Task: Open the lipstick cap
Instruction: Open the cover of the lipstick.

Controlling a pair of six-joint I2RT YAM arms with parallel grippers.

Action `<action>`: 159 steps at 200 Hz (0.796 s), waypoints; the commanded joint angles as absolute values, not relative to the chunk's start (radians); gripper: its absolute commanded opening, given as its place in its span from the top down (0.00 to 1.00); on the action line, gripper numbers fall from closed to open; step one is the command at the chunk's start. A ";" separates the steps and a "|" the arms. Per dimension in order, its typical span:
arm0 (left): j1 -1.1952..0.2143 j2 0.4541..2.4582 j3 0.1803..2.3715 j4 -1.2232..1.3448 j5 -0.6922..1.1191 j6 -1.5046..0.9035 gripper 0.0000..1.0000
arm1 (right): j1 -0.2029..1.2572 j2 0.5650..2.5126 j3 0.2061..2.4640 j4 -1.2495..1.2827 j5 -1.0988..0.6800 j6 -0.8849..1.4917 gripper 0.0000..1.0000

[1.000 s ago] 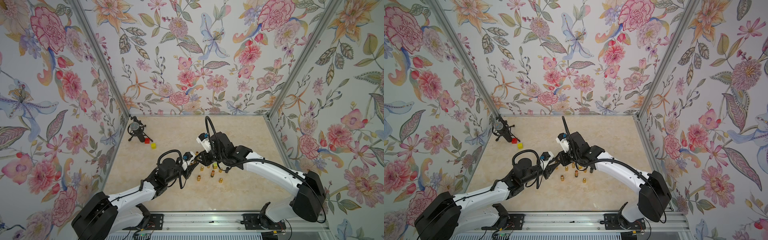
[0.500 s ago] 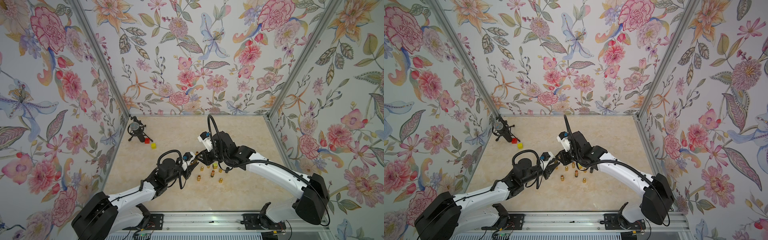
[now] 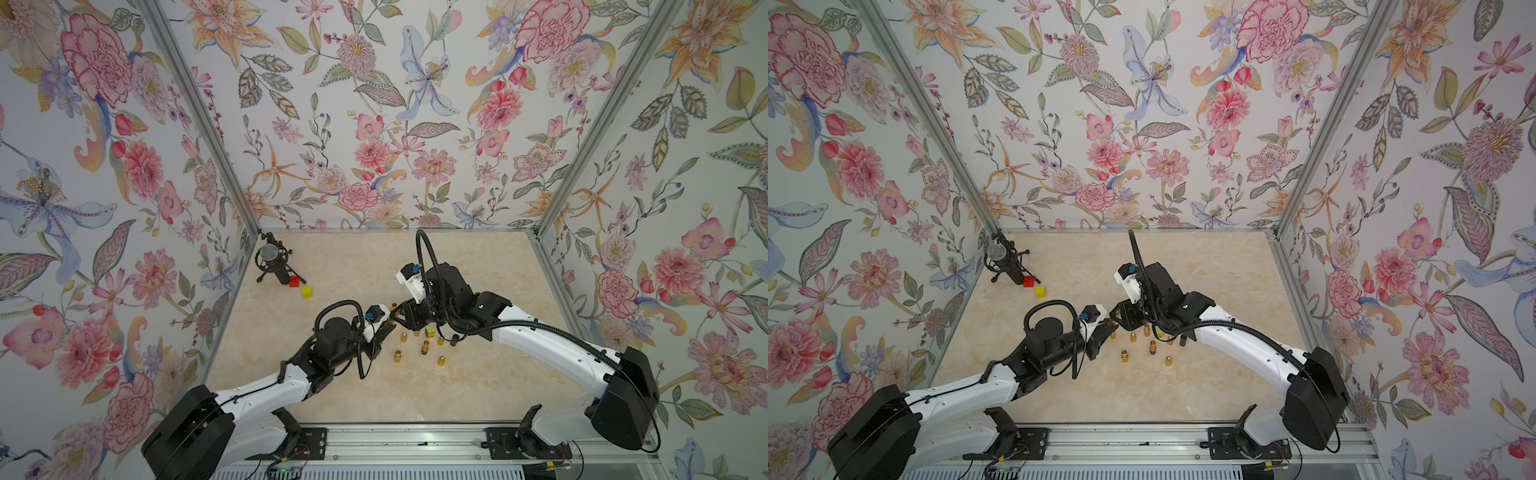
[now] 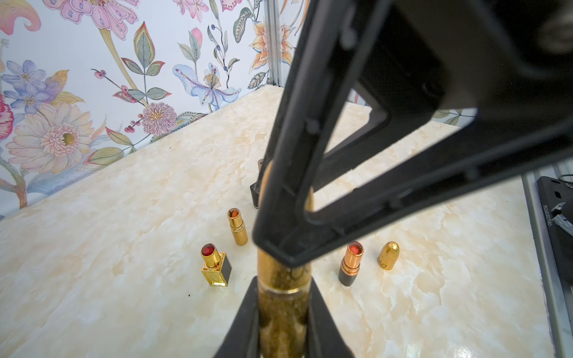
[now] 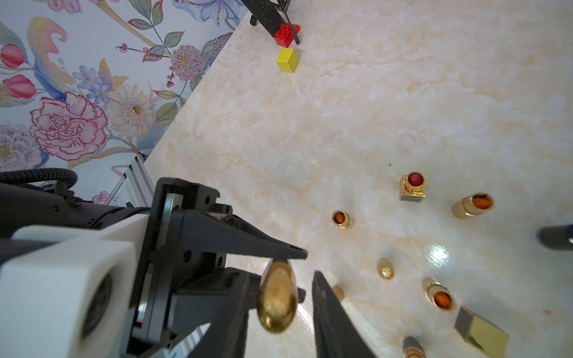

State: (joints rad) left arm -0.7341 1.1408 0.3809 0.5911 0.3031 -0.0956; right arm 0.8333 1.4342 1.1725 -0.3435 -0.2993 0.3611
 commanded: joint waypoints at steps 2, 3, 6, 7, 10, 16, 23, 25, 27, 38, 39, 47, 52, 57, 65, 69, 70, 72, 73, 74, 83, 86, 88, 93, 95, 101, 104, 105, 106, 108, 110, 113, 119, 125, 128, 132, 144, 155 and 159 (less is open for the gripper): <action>-0.739 1.125 0.391 0.561 0.292 -0.088 0.89 | 0.829 1.427 1.153 -0.331 -0.296 0.366 0.63; -0.739 1.125 0.391 0.561 0.292 -0.087 0.89 | 0.829 1.427 1.153 -0.331 -0.296 0.366 0.63; -0.739 1.125 0.393 0.560 0.291 -0.086 0.90 | 0.830 1.428 1.152 -0.331 -0.296 0.366 0.64; -0.739 1.125 0.392 0.560 0.291 -0.086 0.90 | 0.829 1.427 1.152 -0.331 -0.296 0.366 0.64; -0.740 1.125 0.393 0.559 0.290 -0.086 0.89 | 0.829 1.427 1.152 -0.331 -0.295 0.364 0.65; -0.739 1.124 0.393 0.558 0.290 -0.087 0.89 | 0.829 1.428 1.151 -0.331 -0.292 0.365 0.68; -0.739 1.124 0.392 0.558 0.292 -0.087 0.90 | 0.829 1.426 1.149 -0.329 -0.290 0.364 0.69; -0.738 1.123 0.393 0.558 0.293 -0.087 0.89 | 0.829 1.426 1.148 -0.329 -0.289 0.364 0.69; -0.738 1.122 0.393 0.558 0.293 -0.088 0.89 | 0.829 1.428 1.148 -0.329 -0.289 0.362 0.69; -0.739 1.117 0.393 0.561 0.294 -0.091 0.90 | 0.828 1.435 1.148 -0.329 -0.294 0.361 0.68; -0.739 1.116 0.393 0.561 0.293 -0.091 0.90 | 0.829 1.435 1.149 -0.329 -0.295 0.361 0.68; -0.739 1.112 0.393 0.564 0.290 -0.095 0.90 | 0.829 1.439 1.147 -0.328 -0.306 0.362 0.67; -0.738 1.109 0.393 0.565 0.290 -0.095 0.90 | 0.830 1.443 1.146 -0.329 -0.308 0.361 0.67; -0.739 1.105 0.392 0.565 0.288 -0.095 0.90 | 0.831 1.445 1.144 -0.329 -0.308 0.361 0.67; -0.740 1.102 0.390 0.565 0.285 -0.096 0.90 | 0.831 1.444 1.142 -0.328 -0.309 0.362 0.69; -0.738 1.100 0.390 0.565 0.285 -0.097 0.90 | 0.830 1.445 1.142 -0.328 -0.309 0.362 0.70; -0.738 1.100 0.390 0.565 0.285 -0.097 0.90 | 0.830 1.444 1.143 -0.328 -0.309 0.361 0.70; -0.739 1.099 0.390 0.565 0.284 -0.097 0.91 | 0.831 1.444 1.143 -0.327 -0.309 0.361 0.70; -0.738 1.099 0.390 0.565 0.284 -0.097 0.91 | 0.830 1.443 1.143 -0.327 -0.309 0.361 0.71; -0.739 1.098 0.390 0.565 0.284 -0.097 0.91 | 0.830 1.442 1.143 -0.327 -0.309 0.362 0.71; -0.739 1.098 0.389 0.562 0.282 -0.097 0.91 | 0.830 1.440 1.144 -0.325 -0.307 0.362 0.74; -0.739 1.099 0.389 0.562 0.281 -0.097 0.91 | 0.831 1.439 1.144 -0.325 -0.307 0.361 0.75; -0.739 1.099 0.390 0.562 0.281 -0.097 0.91 | 0.830 1.439 1.145 -0.324 -0.307 0.362 0.75; -0.738 1.100 0.389 0.562 0.280 -0.097 0.91 | 0.830 1.439 1.147 -0.324 -0.308 0.362 0.76; -0.740 1.100 0.389 0.563 0.281 -0.097 0.91 | 0.830 1.438 1.147 -0.324 -0.309 0.361 0.76; -0.739 1.101 0.390 0.560 0.281 -0.097 0.91 | 0.829 1.438 1.150 -0.324 -0.313 0.361 0.76; -0.739 1.103 0.390 0.559 0.281 -0.097 0.91 | 0.830 1.439 1.150 -0.324 -0.314 0.362 0.77; -0.739 1.102 0.390 0.558 0.281 -0.097 0.91 | 0.830 1.438 1.150 -0.325 -0.315 0.362 0.77; -0.739 1.102 0.391 0.558 0.281 -0.097 0.92 | 0.830 1.438 1.151 -0.324 -0.316 0.362 0.78; -0.739 1.101 0.391 0.557 0.281 -0.097 0.92 | 0.830 1.438 1.152 -0.324 -0.316 0.362 0.78; -0.739 1.103 0.390 0.558 0.281 -0.097 0.92 | 0.829 1.437 1.153 -0.324 -0.318 0.362 0.79; -0.739 1.103 0.390 0.558 0.279 -0.097 0.92 | 0.830 1.437 1.153 -0.324 -0.318 0.362 0.79; -0.739 1.101 0.390 0.556 0.279 -0.098 0.92 | 0.830 1.436 1.155 -0.324 -0.316 0.362 0.79; -0.739 1.100 0.388 0.554 0.278 -0.098 0.92 | 0.830 1.435 1.155 -0.324 -0.315 0.364 0.79; -0.739 1.099 0.388 0.554 0.278 -0.098 0.92 | 0.829 1.433 1.155 -0.323 -0.315 0.365 0.79; -0.739 1.098 0.387 0.552 0.277 -0.098 0.92 | 0.828 1.430 1.155 -0.323 -0.313 0.364 0.79; -0.739 1.094 0.384 0.547 0.273 -0.099 0.93 | 0.826 1.425 1.157 -0.323 -0.310 0.367 0.79; -0.739 1.088 0.378 0.541 0.269 -0.100 0.93 | 0.823 1.418 1.159 -0.323 -0.310 0.370 0.79; -0.740 1.087 0.376 0.538 0.267 -0.101 0.93 | 0.822 1.416 1.160 -0.322 -0.310 0.369 0.79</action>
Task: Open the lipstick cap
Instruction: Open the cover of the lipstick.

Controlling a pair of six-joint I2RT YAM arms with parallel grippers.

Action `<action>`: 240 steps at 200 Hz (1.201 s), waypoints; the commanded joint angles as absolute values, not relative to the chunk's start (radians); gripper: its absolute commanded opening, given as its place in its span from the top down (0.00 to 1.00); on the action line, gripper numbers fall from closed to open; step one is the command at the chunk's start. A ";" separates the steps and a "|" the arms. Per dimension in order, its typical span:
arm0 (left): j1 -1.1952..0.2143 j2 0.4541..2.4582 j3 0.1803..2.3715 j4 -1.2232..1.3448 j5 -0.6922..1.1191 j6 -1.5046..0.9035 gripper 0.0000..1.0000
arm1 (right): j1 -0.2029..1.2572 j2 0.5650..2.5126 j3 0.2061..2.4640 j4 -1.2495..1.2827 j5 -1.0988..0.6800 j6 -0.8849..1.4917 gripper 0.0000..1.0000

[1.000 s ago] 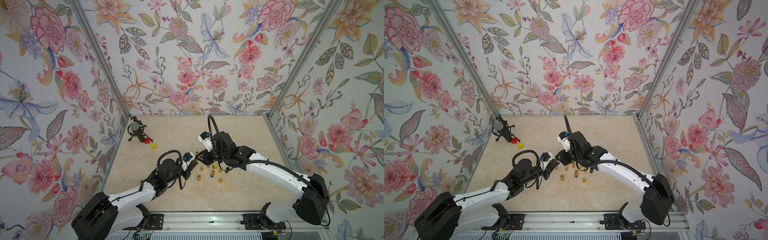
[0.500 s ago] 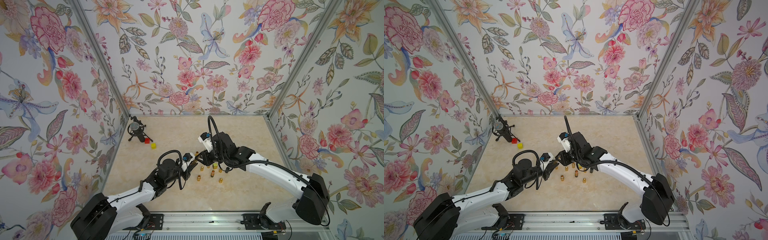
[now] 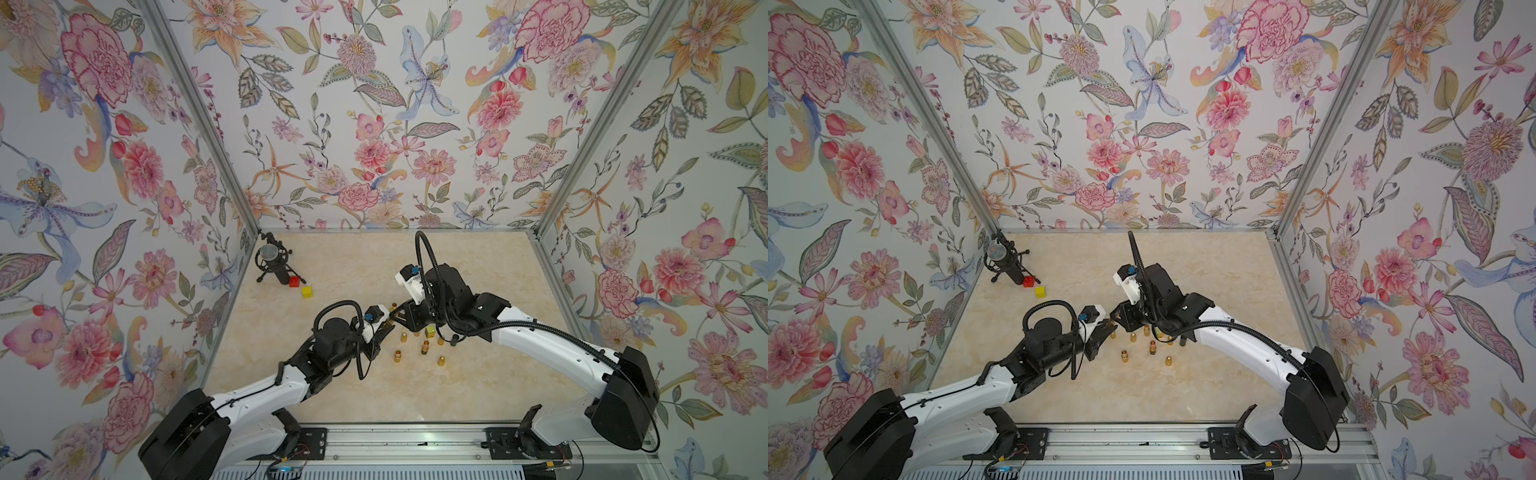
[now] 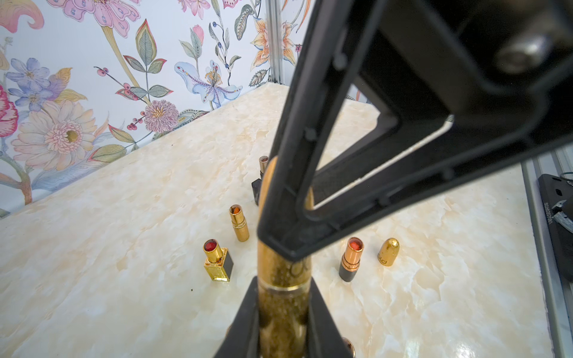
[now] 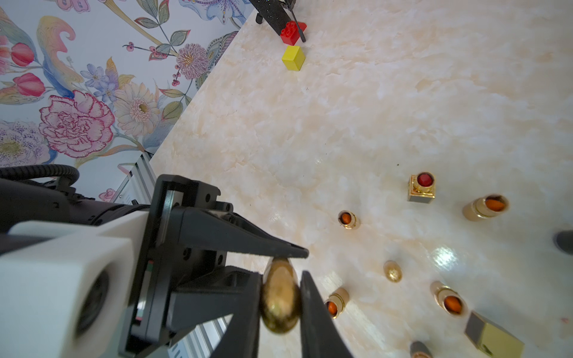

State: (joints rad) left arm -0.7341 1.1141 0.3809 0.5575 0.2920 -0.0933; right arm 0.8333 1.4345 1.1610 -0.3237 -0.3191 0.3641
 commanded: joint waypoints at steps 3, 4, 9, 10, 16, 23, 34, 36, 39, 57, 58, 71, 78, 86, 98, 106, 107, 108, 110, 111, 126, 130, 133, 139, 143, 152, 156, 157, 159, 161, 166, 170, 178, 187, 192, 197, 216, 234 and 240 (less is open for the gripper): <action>-0.739 1.084 0.374 0.537 0.267 -0.101 0.93 | 0.821 1.415 1.161 -0.322 -0.310 0.370 0.79; -0.739 1.084 0.374 0.536 0.266 -0.101 0.93 | 0.821 1.414 1.161 -0.322 -0.310 0.370 0.80; -0.739 1.082 0.372 0.534 0.264 -0.102 0.94 | 0.818 1.410 1.161 -0.323 -0.308 0.371 0.80; -0.739 1.081 0.371 0.534 0.265 -0.102 0.93 | 0.819 1.410 1.161 -0.322 -0.307 0.371 0.80; -0.739 1.077 0.367 0.529 0.263 -0.103 0.94 | 0.817 1.407 1.161 -0.322 -0.307 0.372 0.80; -0.739 1.071 0.364 0.523 0.262 -0.104 0.94 | 0.812 1.402 1.161 -0.322 -0.308 0.377 0.80; -0.739 1.065 0.359 0.508 0.256 -0.104 0.94 | 0.805 1.395 1.162 -0.322 -0.309 0.381 0.80; -0.739 1.064 0.357 0.506 0.256 -0.104 0.94 | 0.804 1.395 1.162 -0.322 -0.310 0.381 0.80; -0.739 1.062 0.357 0.501 0.255 -0.103 0.94 | 0.803 1.393 1.164 -0.323 -0.311 0.383 0.80; -0.739 1.051 0.347 0.480 0.247 -0.103 0.95 | 0.787 1.381 1.165 -0.322 -0.320 0.392 0.80; -0.739 1.050 0.347 0.479 0.246 -0.103 0.95 | 0.787 1.381 1.166 -0.323 -0.321 0.393 0.80; -0.739 1.038 0.339 0.471 0.239 -0.103 0.95 | 0.773 1.371 1.164 -0.321 -0.337 0.401 0.80; -0.739 1.029 0.335 0.467 0.235 -0.104 0.95 | 0.768 1.366 1.164 -0.320 -0.342 0.402 0.80; -0.738 1.022 0.331 0.465 0.232 -0.103 0.95 | 0.764 1.363 1.164 -0.319 -0.343 0.403 0.80; -0.739 1.013 0.331 0.456 0.225 -0.104 0.95 | 0.758 1.355 1.161 -0.319 -0.347 0.406 0.80; -0.739 1.007 0.330 0.453 0.223 -0.103 0.95 | 0.752 1.347 1.158 -0.318 -0.352 0.411 0.80; -0.739 1.007 0.329 0.452 0.223 -0.103 0.95 | 0.751 1.346 1.156 -0.318 -0.352 0.412 0.81; -0.739 1.006 0.329 0.451 0.223 -0.103 0.95 | 0.751 1.345 1.155 -0.317 -0.352 0.413 0.80; -0.739 1.005 0.328 0.451 0.222 -0.103 0.95 | 0.749 1.343 1.155 -0.317 -0.353 0.414 0.80; -0.739 1.005 0.328 0.451 0.222 -0.103 0.95 | 0.748 1.342 1.154 -0.316 -0.353 0.414 0.80; -0.739 1.001 0.325 0.448 0.219 -0.101 0.95 | 0.743 1.331 1.150 -0.310 -0.359 0.421 0.80; -0.739 1.001 0.325 0.446 0.219 -0.100 0.96 | 0.741 1.329 1.150 -0.310 -0.360 0.423 0.80; -0.739 1.002 0.325 0.444 0.219 -0.100 0.96 | 0.740 1.328 1.150 -0.309 -0.363 0.426 0.80; -0.740 1.003 0.325 0.443 0.220 -0.100 0.96 | 0.741 1.325 1.150 -0.305 -0.363 0.430 0.80; -0.740 1.004 0.326 0.443 0.219 -0.100 0.96 | 0.738 1.323 1.150 -0.304 -0.364 0.431 0.80; -0.739 1.004 0.327 0.443 0.221 -0.100 0.96 | 0.736 1.318 1.148 -0.303 -0.367 0.434 0.80; -0.740 1.000 0.327 0.444 0.222 -0.100 0.96 | 0.734 1.315 1.145 -0.303 -0.365 0.434 0.80; -0.740 0.999 0.327 0.444 0.222 -0.101 0.96 | 0.733 1.314 1.146 -0.303 -0.365 0.434 0.80; -0.739 0.997 0.326 0.445 0.222 -0.102 0.96 | 0.732 1.312 1.143 -0.303 -0.363 0.434 0.80; -0.739 0.994 0.325 0.446 0.222 -0.103 0.96 | 0.731 1.310 1.142 -0.303 -0.361 0.434 0.80; -0.739 0.985 0.323 0.450 0.222 -0.107 0.96 | 0.727 1.303 1.133 -0.303 -0.358 0.436 0.80; -0.739 0.978 0.320 0.454 0.221 -0.110 0.96 | 0.723 1.297 1.125 -0.304 -0.354 0.436 0.80; -0.739 0.961 0.311 0.463 0.218 -0.114 0.96 | 0.718 1.285 1.103 -0.302 -0.342 0.434 0.80; -0.739 0.943 0.303 0.466 0.211 -0.118 0.96 | 0.712 1.269 1.074 -0.304 -0.333 0.434 0.80; -0.739 0.933 0.300 0.465 0.209 -0.119 0.96 | 0.710 1.260 1.057 -0.305 -0.329 0.438 0.80; -0.738 0.923 0.298 0.462 0.207 -0.121 0.96 | 0.713 1.252 1.041 -0.305 -0.325 0.438 0.79; -0.738 0.890 0.295 0.446 0.199 -0.124 0.96 | 0.748 1.222 0.983 -0.320 -0.260 0.423 0.79; -0.738 0.856 0.287 0.436 0.184 -0.127 0.96 | 0.789 1.204 0.935 -0.348 -0.182 0.410 0.79; -0.738 0.846 0.284 0.435 0.181 -0.128 0.96 | 0.808 1.198 0.918 -0.351 -0.156 0.406 0.79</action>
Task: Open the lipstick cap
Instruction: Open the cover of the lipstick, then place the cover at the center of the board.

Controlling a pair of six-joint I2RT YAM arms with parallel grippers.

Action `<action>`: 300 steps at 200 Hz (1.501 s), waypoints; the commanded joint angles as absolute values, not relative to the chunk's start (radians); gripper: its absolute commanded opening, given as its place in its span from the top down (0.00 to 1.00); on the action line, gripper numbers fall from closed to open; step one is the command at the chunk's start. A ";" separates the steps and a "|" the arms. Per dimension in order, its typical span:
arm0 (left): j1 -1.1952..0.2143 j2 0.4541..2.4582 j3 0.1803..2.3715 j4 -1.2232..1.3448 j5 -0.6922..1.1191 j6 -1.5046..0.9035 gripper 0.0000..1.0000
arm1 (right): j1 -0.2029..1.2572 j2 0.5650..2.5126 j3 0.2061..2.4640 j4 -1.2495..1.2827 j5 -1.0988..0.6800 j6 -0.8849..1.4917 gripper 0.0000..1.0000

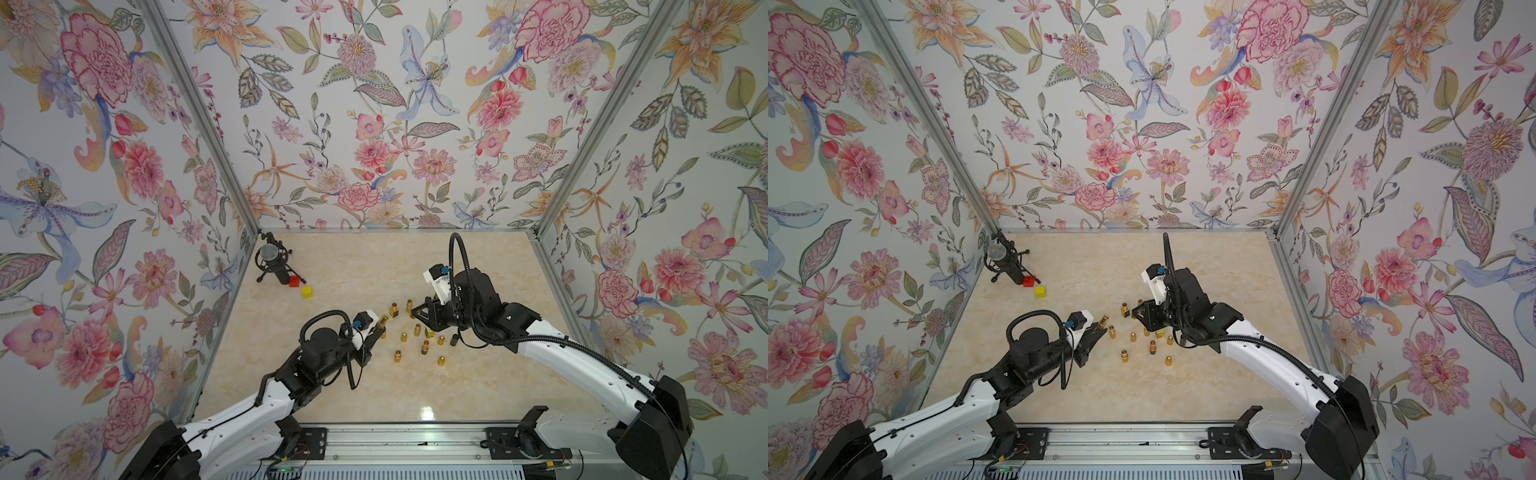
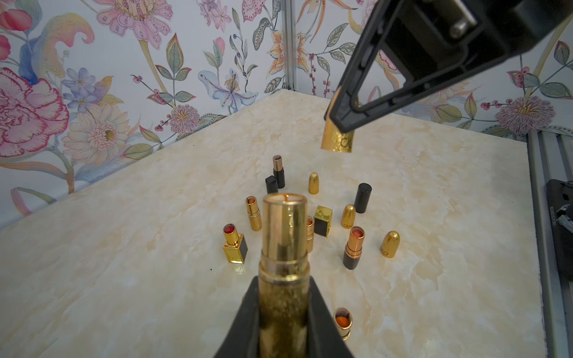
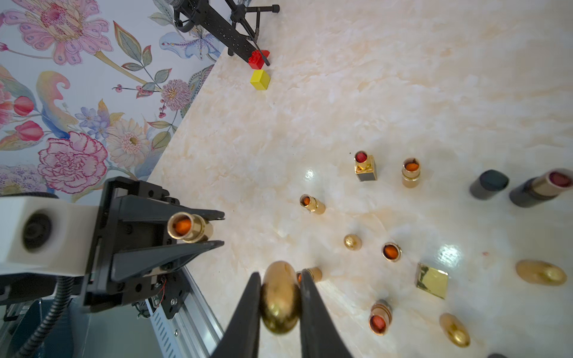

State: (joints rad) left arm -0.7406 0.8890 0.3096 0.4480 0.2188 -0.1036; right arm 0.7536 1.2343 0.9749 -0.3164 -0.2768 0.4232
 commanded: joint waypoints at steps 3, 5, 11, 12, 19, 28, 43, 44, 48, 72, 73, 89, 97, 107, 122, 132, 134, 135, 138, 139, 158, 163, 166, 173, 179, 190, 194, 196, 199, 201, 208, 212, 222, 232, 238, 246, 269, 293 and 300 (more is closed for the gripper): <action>-0.738 0.841 0.282 0.434 0.180 -0.129 0.96 | 0.820 1.195 0.910 -0.352 -0.143 0.404 0.79; -0.738 0.838 0.281 0.434 0.178 -0.131 0.96 | 0.827 1.193 0.906 -0.353 -0.133 0.402 0.79; -0.737 0.826 0.277 0.433 0.176 -0.134 0.96 | 0.851 1.190 0.891 -0.356 -0.103 0.397 0.79; -0.737 0.824 0.277 0.433 0.175 -0.135 0.96 | 0.855 1.190 0.890 -0.356 -0.097 0.396 0.79; -0.738 0.812 0.272 0.433 0.173 -0.138 0.96 | 0.887 1.192 0.874 -0.357 -0.061 0.391 0.79; -0.738 0.797 0.267 0.431 0.170 -0.144 0.96 | 0.922 1.195 0.853 -0.357 -0.024 0.387 0.79; -0.738 0.777 0.261 0.425 0.166 -0.149 0.96 | 0.973 1.209 0.820 -0.353 0.037 0.384 0.80; -0.738 0.775 0.261 0.424 0.166 -0.151 0.96 | 0.975 1.210 0.817 -0.352 0.041 0.385 0.80; -0.738 0.770 0.259 0.422 0.162 -0.152 0.96 | 0.986 1.214 0.811 -0.347 0.053 0.383 0.79; -0.737 0.739 0.252 0.403 0.157 -0.165 0.96 | 1.036 1.251 0.771 -0.307 0.111 0.381 0.79; -0.737 0.739 0.252 0.402 0.157 -0.166 0.96 | 1.037 1.255 0.770 -0.304 0.112 0.381 0.80; -0.738 0.716 0.249 0.386 0.153 -0.170 0.96 | 1.059 1.294 0.758 -0.288 0.130 0.382 0.80; -0.738 0.704 0.247 0.380 0.148 -0.173 0.96 | 1.072 1.314 0.752 -0.277 0.148 0.382 0.80; -0.738 0.690 0.242 0.376 0.145 -0.175 0.96 | 1.085 1.334 0.743 -0.259 0.162 0.381 0.80; -0.738 0.673 0.235 0.376 0.136 -0.179 0.96 | 1.098 1.360 0.729 -0.231 0.178 0.381 0.80; -0.737 0.664 0.230 0.378 0.134 -0.182 0.96 | 1.100 1.375 0.723 -0.214 0.182 0.383 0.80; -0.738 0.662 0.229 0.377 0.132 -0.182 0.96 | 1.100 1.378 0.722 -0.212 0.182 0.381 0.80; -0.738 0.662 0.229 0.376 0.131 -0.182 0.96 | 1.102 1.379 0.721 -0.211 0.182 0.382 0.80; -0.738 0.660 0.229 0.376 0.131 -0.183 0.96 | 1.105 1.384 0.721 -0.208 0.185 0.382 0.80; -0.738 0.660 0.229 0.377 0.130 -0.184 0.96 | 1.105 1.385 0.721 -0.206 0.185 0.383 0.80; -0.738 0.657 0.224 0.379 0.128 -0.184 0.96 | 1.114 1.418 0.720 -0.183 0.191 0.379 0.80; -0.736 0.658 0.224 0.379 0.124 -0.184 0.96 | 1.116 1.428 0.722 -0.180 0.193 0.379 0.80; -0.738 0.658 0.224 0.379 0.124 -0.184 0.96 | 1.118 1.433 0.723 -0.178 0.194 0.380 0.80; -0.738 0.657 0.224 0.378 0.123 -0.185 0.96 | 1.121 1.444 0.724 -0.176 0.200 0.379 0.80; -0.737 0.657 0.224 0.379 0.123 -0.186 0.96 | 1.123 1.450 0.724 -0.173 0.205 0.379 0.80; -0.738 0.655 0.222 0.380 0.123 -0.187 0.96 | 1.124 1.458 0.720 -0.165 0.209 0.383 0.80; -0.738 0.654 0.221 0.379 0.123 -0.187 0.96 | 1.124 1.460 0.718 -0.163 0.208 0.383 0.79; -0.738 0.653 0.221 0.378 0.123 -0.187 0.96 | 1.124 1.462 0.718 -0.162 0.207 0.382 0.79; -0.738 0.653 0.221 0.377 0.122 -0.187 0.96 | 1.124 1.464 0.717 -0.158 0.207 0.383 0.79; -0.738 0.653 0.221 0.377 0.121 -0.187 0.96 | 1.124 1.467 0.715 -0.157 0.207 0.382 0.79; -0.738 0.652 0.221 0.373 0.120 -0.187 0.96 | 1.123 1.474 0.715 -0.155 0.207 0.384 0.79; -0.738 0.652 0.221 0.373 0.120 -0.187 0.96 | 1.123 1.479 0.715 -0.155 0.207 0.384 0.79; -0.738 0.649 0.220 0.373 0.119 -0.186 0.96 | 1.124 1.489 0.713 -0.152 0.207 0.387 0.79; -0.737 0.647 0.218 0.373 0.117 -0.185 0.96 | 1.123 1.497 0.713 -0.148 0.207 0.390 0.79; -0.738 0.647 0.218 0.371 0.117 -0.185 0.96 | 1.124 1.500 0.713 -0.145 0.206 0.390 0.79; -0.737 0.647 0.219 0.372 0.117 -0.185 0.96 | 1.123 1.506 0.712 -0.140 0.208 0.392 0.79; -0.737 0.647 0.219 0.373 0.116 -0.184 0.96 | 1.124 1.520 0.705 -0.129 0.209 0.391 0.79; -0.736 0.647 0.219 0.371 0.115 -0.185 0.96 | 1.124 1.523 0.695 -0.120 0.206 0.397 0.79; -0.737 0.647 0.219 0.371 0.114 -0.186 0.96 | 1.124 1.523 0.694 -0.121 0.206 0.397 0.79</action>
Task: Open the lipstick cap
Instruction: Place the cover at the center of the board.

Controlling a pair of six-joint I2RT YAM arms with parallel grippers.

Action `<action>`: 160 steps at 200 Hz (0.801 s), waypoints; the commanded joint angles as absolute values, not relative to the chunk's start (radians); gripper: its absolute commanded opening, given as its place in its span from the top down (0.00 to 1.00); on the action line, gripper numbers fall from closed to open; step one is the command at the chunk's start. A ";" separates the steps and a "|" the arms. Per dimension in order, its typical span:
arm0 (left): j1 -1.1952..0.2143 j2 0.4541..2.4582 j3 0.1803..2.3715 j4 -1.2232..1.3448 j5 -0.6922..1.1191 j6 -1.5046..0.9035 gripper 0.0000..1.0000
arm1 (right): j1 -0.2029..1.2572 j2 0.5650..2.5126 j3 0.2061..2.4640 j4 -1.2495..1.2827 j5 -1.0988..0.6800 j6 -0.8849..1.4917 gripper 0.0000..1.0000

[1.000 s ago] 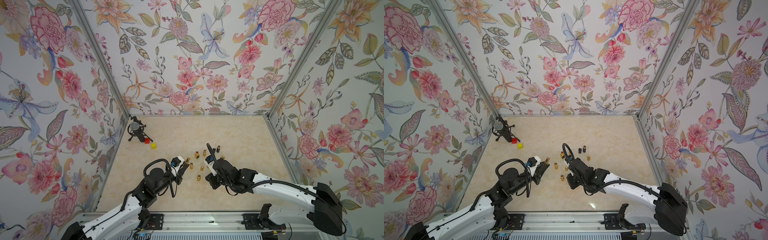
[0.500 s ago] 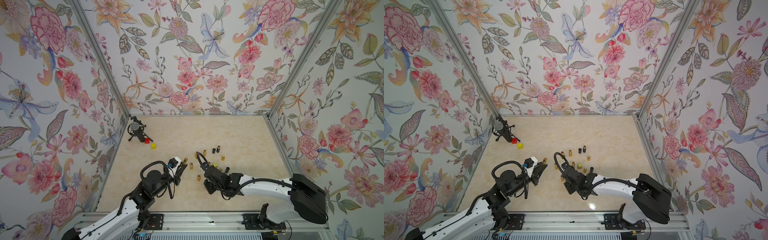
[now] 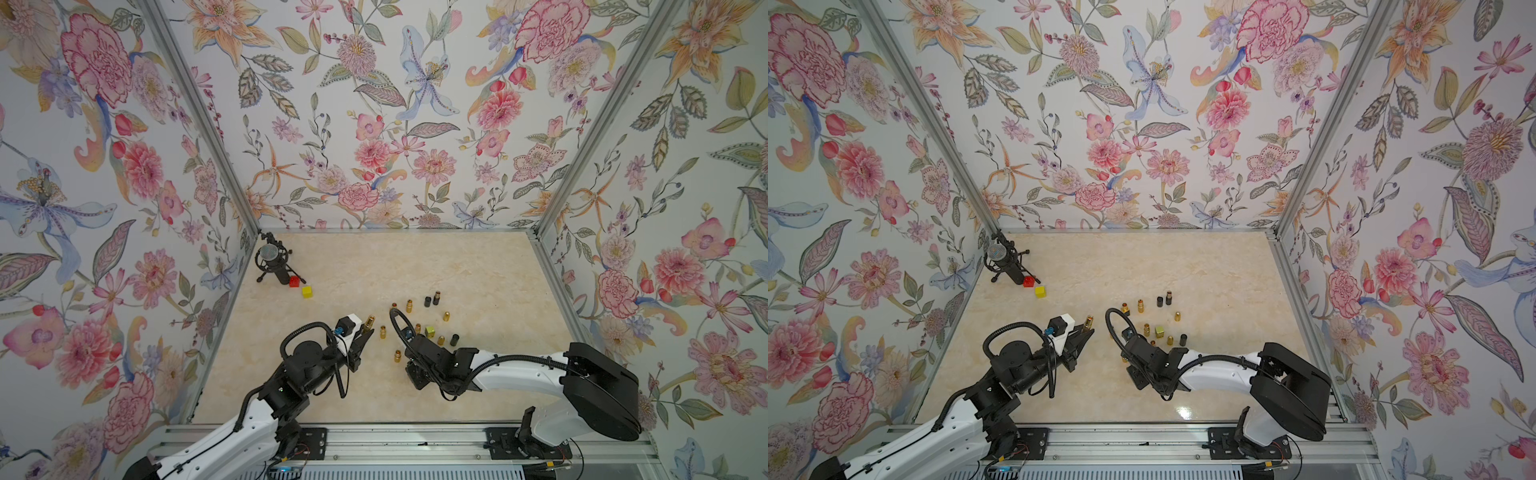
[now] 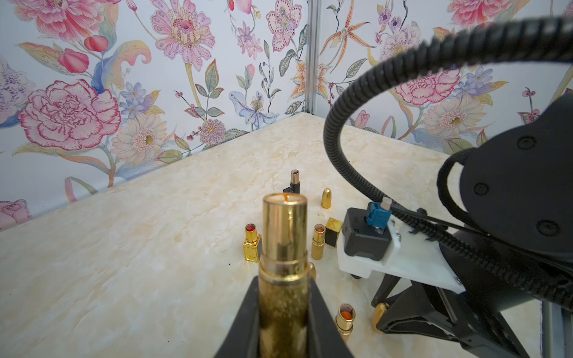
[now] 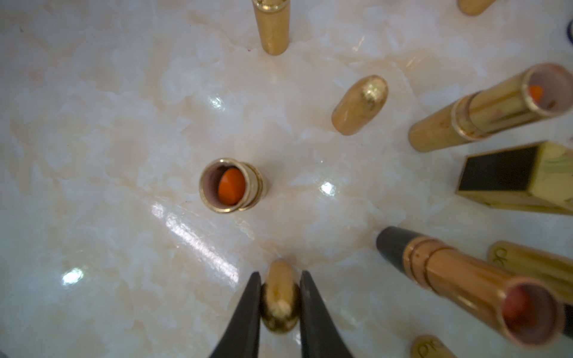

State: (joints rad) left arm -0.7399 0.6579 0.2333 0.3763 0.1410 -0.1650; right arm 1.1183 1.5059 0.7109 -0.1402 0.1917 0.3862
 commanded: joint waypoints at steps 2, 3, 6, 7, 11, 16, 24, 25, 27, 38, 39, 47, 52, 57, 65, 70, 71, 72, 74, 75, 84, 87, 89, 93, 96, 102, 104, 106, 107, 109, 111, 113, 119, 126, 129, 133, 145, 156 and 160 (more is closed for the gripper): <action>-0.736 0.647 0.218 0.371 0.114 -0.186 0.96 | 1.124 1.523 0.693 -0.121 0.206 0.398 0.78; -0.736 0.647 0.218 0.370 0.114 -0.186 0.96 | 1.125 1.523 0.693 -0.121 0.206 0.398 0.79; -0.736 0.647 0.218 0.372 0.114 -0.186 0.96 | 1.125 1.522 0.693 -0.120 0.206 0.399 0.78; -0.735 0.648 0.217 0.373 0.114 -0.186 0.96 | 1.124 1.522 0.692 -0.120 0.206 0.399 0.78; -0.736 0.647 0.216 0.374 0.115 -0.186 0.96 | 1.124 1.522 0.692 -0.119 0.206 0.400 0.78; -0.736 0.647 0.216 0.375 0.114 -0.186 0.96 | 1.124 1.522 0.691 -0.120 0.206 0.399 0.78; -0.735 0.650 0.216 0.378 0.115 -0.186 0.96 | 1.124 1.521 0.690 -0.118 0.206 0.397 0.77; -0.736 0.650 0.216 0.377 0.115 -0.187 0.96 | 1.124 1.521 0.690 -0.118 0.206 0.397 0.77; -0.736 0.651 0.216 0.379 0.115 -0.187 0.96 | 1.124 1.522 0.689 -0.118 0.206 0.397 0.77; -0.736 0.655 0.216 0.381 0.117 -0.186 0.95 | 1.123 1.524 0.691 -0.118 0.204 0.397 0.74; -0.736 0.656 0.216 0.381 0.118 -0.186 0.95 | 1.124 1.524 0.691 -0.118 0.204 0.397 0.74; -0.736 0.659 0.218 0.383 0.117 -0.186 0.95 | 1.124 1.526 0.690 -0.118 0.201 0.395 0.74; -0.735 0.660 0.218 0.385 0.117 -0.186 0.95 | 1.124 1.526 0.690 -0.118 0.199 0.396 0.73; -0.736 0.662 0.219 0.385 0.118 -0.185 0.95 | 1.124 1.528 0.691 -0.118 0.198 0.396 0.72; -0.736 0.663 0.221 0.385 0.118 -0.184 0.95 | 1.123 1.527 0.690 -0.118 0.197 0.395 0.71; -0.736 0.664 0.222 0.383 0.119 -0.183 0.95 | 1.124 1.526 0.689 -0.118 0.196 0.395 0.70; -0.736 0.664 0.222 0.383 0.120 -0.183 0.95 | 1.124 1.526 0.689 -0.117 0.196 0.395 0.70; -0.736 0.664 0.222 0.383 0.120 -0.183 0.95 | 1.124 1.526 0.689 -0.118 0.195 0.395 0.70; -0.736 0.664 0.222 0.383 0.120 -0.182 0.95 | 1.123 1.526 0.689 -0.118 0.195 0.395 0.69; -0.736 0.664 0.222 0.383 0.120 -0.182 0.95 | 1.124 1.525 0.689 -0.118 0.195 0.395 0.69; -0.736 0.666 0.222 0.383 0.118 -0.181 0.95 | 1.124 1.523 0.689 -0.118 0.195 0.394 0.67; -0.736 0.666 0.222 0.385 0.118 -0.180 0.95 | 1.123 1.523 0.689 -0.119 0.195 0.394 0.66; -0.736 0.666 0.222 0.385 0.118 -0.180 0.95 | 1.124 1.522 0.689 -0.119 0.195 0.394 0.66; -0.736 0.666 0.222 0.386 0.118 -0.179 0.95 | 1.123 1.518 0.690 -0.119 0.196 0.393 0.66; -0.736 0.666 0.222 0.386 0.118 -0.179 0.95 | 1.125 1.514 0.691 -0.120 0.195 0.392 0.65; -0.736 0.667 0.222 0.387 0.120 -0.179 0.95 | 1.125 1.506 0.693 -0.121 0.194 0.391 0.65; -0.736 0.667 0.222 0.387 0.120 -0.179 0.95 | 1.124 1.501 0.694 -0.122 0.193 0.390 0.65; -0.736 0.667 0.222 0.388 0.120 -0.179 0.95 | 1.123 1.498 0.695 -0.123 0.193 0.391 0.65; -0.736 0.667 0.222 0.389 0.120 -0.179 0.95 | 1.124 1.496 0.696 -0.123 0.193 0.391 0.64; -0.736 0.667 0.222 0.389 0.121 -0.179 0.95 | 1.123 1.491 0.697 -0.125 0.194 0.391 0.64; -0.736 0.668 0.222 0.390 0.121 -0.179 0.95 | 1.123 1.487 0.698 -0.126 0.193 0.391 0.63; -0.736 0.669 0.222 0.391 0.122 -0.179 0.95 | 1.123 1.482 0.700 -0.129 0.193 0.391 0.63; -0.736 0.669 0.224 0.394 0.122 -0.179 0.95 | 1.123 1.468 0.707 -0.139 0.192 0.390 0.62; -0.736 0.671 0.224 0.397 0.122 -0.179 0.95 | 1.119 1.449 0.719 -0.158 0.192 0.391 0.61; -0.736 0.672 0.224 0.397 0.123 -0.179 0.95 | 1.118 1.440 0.726 -0.167 0.192 0.393 0.60; -0.736 0.673 0.225 0.400 0.123 -0.178 0.95 | 1.115 1.427 0.733 -0.179 0.192 0.392 0.60; -0.736 0.678 0.225 0.409 0.123 -0.176 0.95 | 1.104 1.379 0.752 -0.209 0.189 0.396 0.57; -0.735 0.685 0.226 0.424 0.128 -0.176 0.95 | 1.075 1.331 0.767 -0.226 0.163 0.407 0.56; -0.736 0.689 0.226 0.430 0.127 -0.176 0.95 | 1.060 1.311 0.771 -0.229 0.147 0.411 0.55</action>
State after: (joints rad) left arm -0.7399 0.6785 0.2333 0.3840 0.1413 -0.1650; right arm 1.1076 1.4181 0.7155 -0.1833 0.1852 0.3866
